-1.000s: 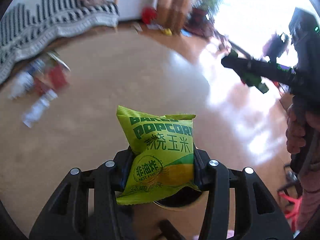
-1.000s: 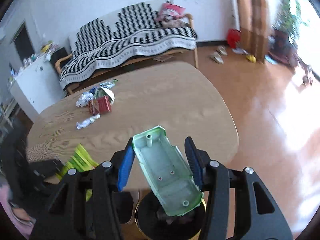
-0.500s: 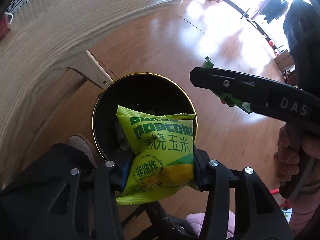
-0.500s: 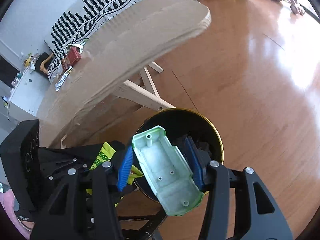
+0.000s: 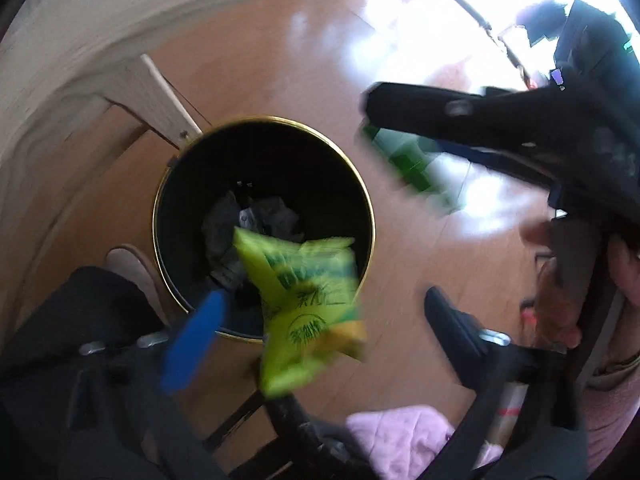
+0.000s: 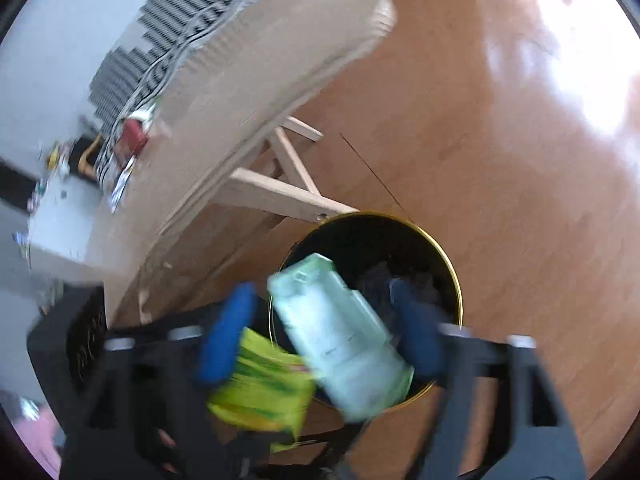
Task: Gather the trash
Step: 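Carry both items over the bin and open both grippers to drop them, then return both grippers to the table and grasp the white wrapper strip with the left gripper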
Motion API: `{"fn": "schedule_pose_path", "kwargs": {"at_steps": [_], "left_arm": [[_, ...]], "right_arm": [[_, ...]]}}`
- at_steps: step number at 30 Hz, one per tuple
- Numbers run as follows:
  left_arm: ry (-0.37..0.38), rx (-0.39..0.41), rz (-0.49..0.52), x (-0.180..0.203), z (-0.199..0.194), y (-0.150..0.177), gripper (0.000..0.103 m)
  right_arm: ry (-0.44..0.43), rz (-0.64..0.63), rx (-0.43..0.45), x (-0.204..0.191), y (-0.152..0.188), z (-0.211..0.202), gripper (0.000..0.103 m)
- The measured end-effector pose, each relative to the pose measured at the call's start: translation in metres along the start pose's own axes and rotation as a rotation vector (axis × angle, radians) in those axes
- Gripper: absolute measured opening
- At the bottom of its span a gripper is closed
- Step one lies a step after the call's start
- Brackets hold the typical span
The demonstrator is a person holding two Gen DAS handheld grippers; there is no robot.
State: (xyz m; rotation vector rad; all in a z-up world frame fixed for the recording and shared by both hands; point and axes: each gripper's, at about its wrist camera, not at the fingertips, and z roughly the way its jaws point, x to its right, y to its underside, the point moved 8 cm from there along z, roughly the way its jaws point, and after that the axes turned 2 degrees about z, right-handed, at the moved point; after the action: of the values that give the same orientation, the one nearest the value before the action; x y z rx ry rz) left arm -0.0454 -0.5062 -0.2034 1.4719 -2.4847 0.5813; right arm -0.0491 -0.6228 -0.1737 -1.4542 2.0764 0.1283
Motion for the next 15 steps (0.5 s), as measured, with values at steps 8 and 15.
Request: {"fn": "schedule_pose_path", "kwargs": {"at_steps": [8, 15], "left_arm": [[-0.013, 0.187, -0.029, -0.031, -0.088, -0.022, 0.097], [-0.220, 0.487, -0.216, -0.140, -0.235, -0.029, 0.097]], "right_arm": [[0.193, -0.066, 0.245, 0.012, -0.030, -0.041, 0.096], [0.221, -0.086, 0.266, -0.018, -0.060, -0.024, 0.096]]}}
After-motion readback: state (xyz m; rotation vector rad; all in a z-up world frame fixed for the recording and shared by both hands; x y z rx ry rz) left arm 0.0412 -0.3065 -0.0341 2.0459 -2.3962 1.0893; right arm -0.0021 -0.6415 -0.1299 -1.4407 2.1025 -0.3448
